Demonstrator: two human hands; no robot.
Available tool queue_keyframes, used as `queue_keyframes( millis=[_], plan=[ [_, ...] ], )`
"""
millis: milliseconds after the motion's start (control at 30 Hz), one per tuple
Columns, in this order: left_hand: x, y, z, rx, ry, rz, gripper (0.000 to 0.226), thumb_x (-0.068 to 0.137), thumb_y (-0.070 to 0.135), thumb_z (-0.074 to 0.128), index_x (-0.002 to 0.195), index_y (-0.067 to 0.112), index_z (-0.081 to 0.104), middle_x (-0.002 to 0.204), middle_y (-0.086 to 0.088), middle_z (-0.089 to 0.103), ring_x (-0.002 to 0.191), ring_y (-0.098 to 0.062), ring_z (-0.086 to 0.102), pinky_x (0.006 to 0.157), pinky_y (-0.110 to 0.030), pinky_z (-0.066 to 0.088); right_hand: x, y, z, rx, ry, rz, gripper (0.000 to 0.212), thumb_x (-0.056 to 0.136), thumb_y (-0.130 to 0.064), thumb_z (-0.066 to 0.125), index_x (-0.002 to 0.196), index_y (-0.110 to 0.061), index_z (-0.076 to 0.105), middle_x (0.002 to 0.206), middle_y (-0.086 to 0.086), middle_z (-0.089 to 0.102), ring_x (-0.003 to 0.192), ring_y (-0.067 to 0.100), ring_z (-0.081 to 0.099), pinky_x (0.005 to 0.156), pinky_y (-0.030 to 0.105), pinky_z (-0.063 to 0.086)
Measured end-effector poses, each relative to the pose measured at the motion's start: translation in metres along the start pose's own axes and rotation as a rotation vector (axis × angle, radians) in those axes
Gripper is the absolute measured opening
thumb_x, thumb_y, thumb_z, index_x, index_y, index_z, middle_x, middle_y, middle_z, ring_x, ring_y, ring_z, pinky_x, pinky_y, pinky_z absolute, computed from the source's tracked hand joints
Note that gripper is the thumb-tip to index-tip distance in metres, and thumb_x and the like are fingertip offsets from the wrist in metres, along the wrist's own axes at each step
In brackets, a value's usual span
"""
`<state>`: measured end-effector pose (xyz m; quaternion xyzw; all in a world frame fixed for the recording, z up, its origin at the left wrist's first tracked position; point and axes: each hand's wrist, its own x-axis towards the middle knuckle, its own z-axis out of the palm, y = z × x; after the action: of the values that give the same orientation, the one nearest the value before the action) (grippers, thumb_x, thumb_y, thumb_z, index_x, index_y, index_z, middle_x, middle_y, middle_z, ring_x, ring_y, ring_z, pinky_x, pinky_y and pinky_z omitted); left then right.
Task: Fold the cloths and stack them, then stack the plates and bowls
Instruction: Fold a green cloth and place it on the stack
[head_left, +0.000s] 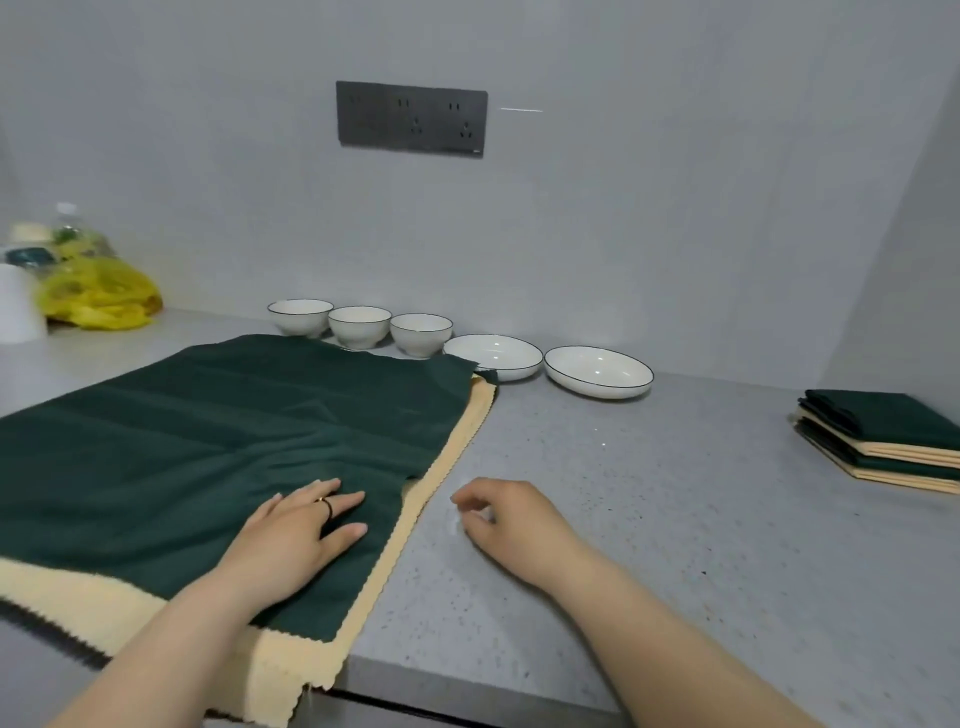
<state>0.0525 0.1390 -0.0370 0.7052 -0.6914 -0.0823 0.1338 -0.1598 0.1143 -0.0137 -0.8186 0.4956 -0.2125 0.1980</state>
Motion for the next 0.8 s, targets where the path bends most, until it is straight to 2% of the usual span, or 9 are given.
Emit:
queue_keyframes(
  millis=[167, 300, 367, 433, 500, 567, 633, 733, 800],
  plan=[
    [0.017, 0.004, 0.003, -0.013, 0.022, -0.026, 0.048, 0.097, 0.045, 0.033, 0.143, 0.034, 0.026, 0.155, 0.008, 0.014, 0.144, -0.009, 0.011, 0.116, -0.028, 0.004, -0.008, -0.040, 0.028, 0.002, -0.156, -0.294, 0.041, 0.087, -0.029, 0.059, 0.126, -0.016, 0.055, 0.130, 0.000, 0.054, 0.121, 0.013, 0.045, 0.105, 0.026, 0.035],
    [0.017, 0.000, 0.004, -0.075, 0.039, -0.028, 0.044, 0.096, 0.041, 0.038, 0.139, 0.033, 0.035, 0.154, 0.008, 0.021, 0.142, -0.008, 0.017, 0.116, -0.028, 0.006, -0.004, -0.051, 0.047, -0.060, -0.202, -0.387, 0.038, 0.088, -0.024, 0.059, 0.122, -0.009, 0.058, 0.132, 0.005, 0.053, 0.126, 0.018, 0.038, 0.107, 0.030, 0.031],
    [0.018, -0.001, 0.003, -0.187, 0.075, -0.016, 0.036, 0.097, 0.035, 0.039, 0.132, 0.028, 0.047, 0.149, 0.006, 0.033, 0.138, -0.009, 0.028, 0.113, -0.027, 0.014, 0.000, -0.052, 0.050, -0.069, -0.145, -0.395, 0.029, 0.090, -0.018, 0.054, 0.115, -0.006, 0.063, 0.125, 0.007, 0.058, 0.120, 0.021, 0.044, 0.102, 0.032, 0.036],
    [0.015, -0.002, -0.001, -0.469, 0.123, -0.028, 0.029, 0.098, 0.029, 0.039, 0.115, 0.024, 0.062, 0.130, 0.007, 0.054, 0.122, -0.009, 0.046, 0.102, -0.022, 0.028, 0.003, -0.052, 0.052, -0.052, -0.109, -0.376, 0.026, 0.092, -0.018, 0.050, 0.110, -0.006, 0.066, 0.119, 0.007, 0.063, 0.113, 0.021, 0.049, 0.098, 0.032, 0.039],
    [0.005, -0.004, -0.009, -0.784, 0.098, 0.002, 0.028, 0.095, 0.040, 0.040, 0.098, 0.027, 0.065, 0.108, 0.014, 0.063, 0.107, -0.002, 0.055, 0.096, -0.018, 0.031, 0.004, -0.050, 0.049, 0.009, -0.092, -0.311, 0.026, 0.093, -0.021, 0.048, 0.108, -0.009, 0.066, 0.113, 0.005, 0.065, 0.105, 0.019, 0.054, 0.094, 0.030, 0.042],
    [-0.005, -0.008, -0.020, -0.904, 0.025, 0.094, 0.051, 0.069, 0.076, 0.046, 0.093, 0.034, 0.064, 0.097, 0.023, 0.067, 0.098, 0.010, 0.058, 0.092, -0.011, 0.035, 0.004, -0.047, 0.043, 0.072, -0.081, -0.233, 0.024, 0.094, -0.022, 0.046, 0.104, -0.012, 0.065, 0.107, 0.004, 0.066, 0.095, 0.016, 0.056, 0.087, 0.027, 0.044],
    [-0.017, -0.011, -0.029, -0.758, -0.032, 0.130, 0.063, 0.048, 0.083, 0.053, 0.094, 0.041, 0.061, 0.096, 0.034, 0.064, 0.100, 0.014, 0.056, 0.086, -0.004, 0.038, 0.006, -0.043, 0.034, 0.141, -0.055, -0.161, 0.018, 0.094, -0.023, 0.046, 0.093, -0.018, 0.063, 0.098, 0.003, 0.066, 0.086, 0.015, 0.056, 0.080, 0.027, 0.046],
    [-0.025, -0.011, -0.037, -0.315, -0.093, 0.135, 0.041, 0.078, 0.046, 0.065, 0.116, 0.041, 0.052, 0.119, 0.033, 0.049, 0.114, 0.008, 0.049, 0.100, -0.014, 0.036, 0.007, -0.034, 0.015, 0.252, 0.034, -0.070, 0.023, 0.095, -0.022, 0.046, 0.073, -0.024, 0.050, 0.074, -0.008, 0.056, 0.071, 0.007, 0.051, 0.066, 0.012, 0.041],
    [-0.028, -0.008, -0.039, -0.026, -0.005, 0.119, 0.042, 0.088, 0.040, 0.056, 0.129, 0.036, 0.046, 0.124, 0.023, 0.051, 0.115, -0.001, 0.050, 0.094, -0.016, 0.040, 0.005, -0.027, 0.001, 0.303, 0.111, -0.031, 0.033, 0.094, -0.019, 0.047, 0.063, -0.027, 0.046, 0.062, -0.012, 0.049, 0.060, -0.002, 0.045, 0.058, 0.007, 0.037]
  ],
)
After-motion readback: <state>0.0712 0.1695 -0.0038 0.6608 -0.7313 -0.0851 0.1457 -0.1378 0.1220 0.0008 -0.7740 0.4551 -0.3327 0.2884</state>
